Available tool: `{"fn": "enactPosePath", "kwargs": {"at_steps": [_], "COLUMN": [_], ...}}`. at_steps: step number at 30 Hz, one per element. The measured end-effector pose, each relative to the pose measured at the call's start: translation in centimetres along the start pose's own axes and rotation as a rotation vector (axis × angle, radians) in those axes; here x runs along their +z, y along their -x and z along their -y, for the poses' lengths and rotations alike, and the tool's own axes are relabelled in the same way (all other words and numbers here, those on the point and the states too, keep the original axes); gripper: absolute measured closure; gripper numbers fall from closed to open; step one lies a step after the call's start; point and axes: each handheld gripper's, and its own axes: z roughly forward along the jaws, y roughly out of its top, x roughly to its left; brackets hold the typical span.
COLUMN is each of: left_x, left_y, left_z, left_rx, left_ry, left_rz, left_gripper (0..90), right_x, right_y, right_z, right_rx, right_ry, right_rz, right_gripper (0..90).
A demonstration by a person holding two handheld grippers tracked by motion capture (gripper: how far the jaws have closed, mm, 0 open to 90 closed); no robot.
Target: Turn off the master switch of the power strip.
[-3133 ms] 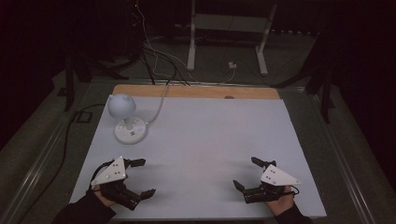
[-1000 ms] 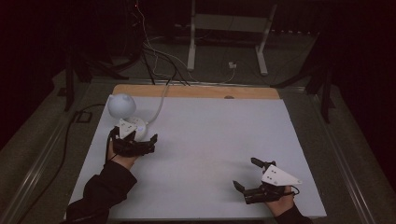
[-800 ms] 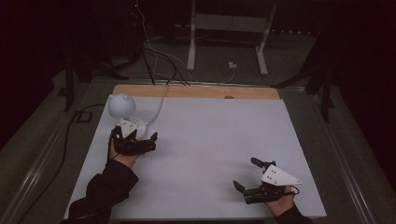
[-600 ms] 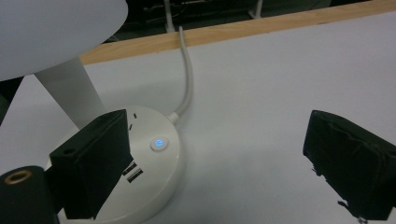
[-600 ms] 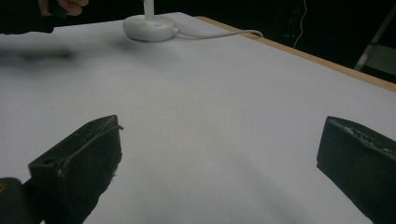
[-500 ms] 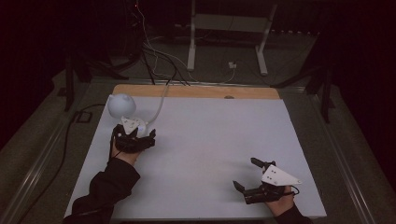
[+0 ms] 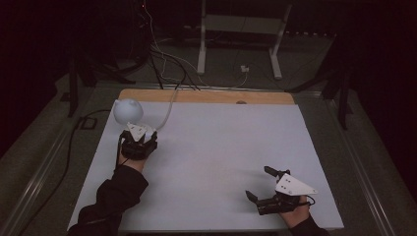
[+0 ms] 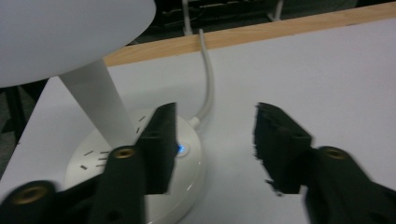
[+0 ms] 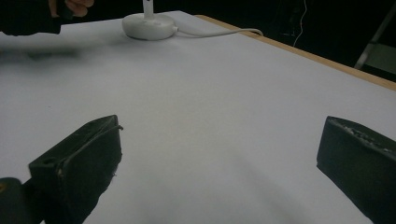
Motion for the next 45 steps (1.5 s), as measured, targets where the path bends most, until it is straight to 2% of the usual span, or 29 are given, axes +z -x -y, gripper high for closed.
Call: {"fn": "enactPosePath", "kwargs": {"at_steps": [1, 4, 5, 6, 10, 14, 18, 20, 23, 28, 29, 30, 32, 36, 40, 44, 45], "left_x": [0.1, 0.3, 0.3, 0.3, 0.6, 1.0, 1.6, 1.9, 2.2, 2.9, 3.1, 3.3, 3.4, 3.9, 4.3, 4.5, 4.5], "left_y": [0.0, 0.1, 0.1, 0.1, -0.2, -0.3, -0.4, -0.3, -0.2, -0.4, -0.3, -0.2, -0.1, 0.3, 0.5, 0.4, 0.4], "left_z": [0.1, 0.3, 0.4, 0.4, 0.4, 0.5, 0.7, 0.8, 0.9, 1.2, 1.3, 1.4, 1.4, 1.7, 2.0, 2.0, 2.1], "left_rx": [0.006, 0.016, 0.016, 0.011, -0.016, -0.019, -0.022, -0.009, 0.019, 0.033, 0.044, 0.076, 0.085, 0.148, 0.176, 0.176, 0.186], "left_ry": [-0.003, -0.007, -0.001, 0.001, 0.001, 0.001, 0.005, 0.007, 0.003, -0.016, -0.018, -0.022, -0.023, -0.040, -0.058, -0.053, -0.047], "left_rz": [-0.013, -0.044, -0.056, -0.063, -0.067, -0.061, -0.088, -0.109, -0.113, -0.112, -0.119, -0.123, -0.127, -0.144, -0.157, -0.157, -0.158], "left_gripper": [66.5, 68.5, 71.4, 78.5, 90.0, 90.0, 90.0, 90.0, 90.0, 90.0, 90.0, 90.0, 90.0, 90.0, 90.0, 90.0, 90.0], "right_x": [0.0, 0.0, 0.0, 0.0, 0.1, 0.0, 0.0, 0.0, 0.0, -0.1, -0.1, -0.1, -0.1, -0.1, -0.1, -0.1, -0.1], "right_y": [0.0, 0.0, -0.1, -0.1, -0.1, -0.1, -0.1, -0.1, -0.1, -0.2, -0.2, -0.2, -0.2, -0.2, -0.2, -0.2, -0.2], "right_z": [0.0, 0.0, 0.0, 0.0, 0.0, 0.0, 0.0, 0.0, 0.0, 0.0, 0.0, 0.0, 0.0, 0.0, 0.0, 0.0, 0.0], "right_rx": [0.000, -0.002, -0.002, -0.001, -0.002, -0.003, -0.007, -0.008, -0.007, -0.009, -0.009, -0.009, -0.009, -0.008, -0.009, -0.011, -0.011], "right_ry": [0.000, -0.001, -0.001, -0.001, -0.004, -0.003, -0.001, 0.000, 0.000, 0.001, 0.000, 0.000, 0.000, 0.001, 0.002, 0.001, 0.001], "right_rz": [0.000, 0.000, 0.000, -0.001, -0.002, -0.003, -0.003, -0.003, -0.004, -0.003, -0.004, -0.004, -0.005, -0.006, -0.006, -0.008, -0.008], "right_gripper": [0.0, 0.0, 0.0, 0.0, 0.0, 0.0, 0.0, 0.0, 0.0, 0.0, 0.0, 0.0, 0.0, 0.0, 0.0, 0.0, 0.0]}}
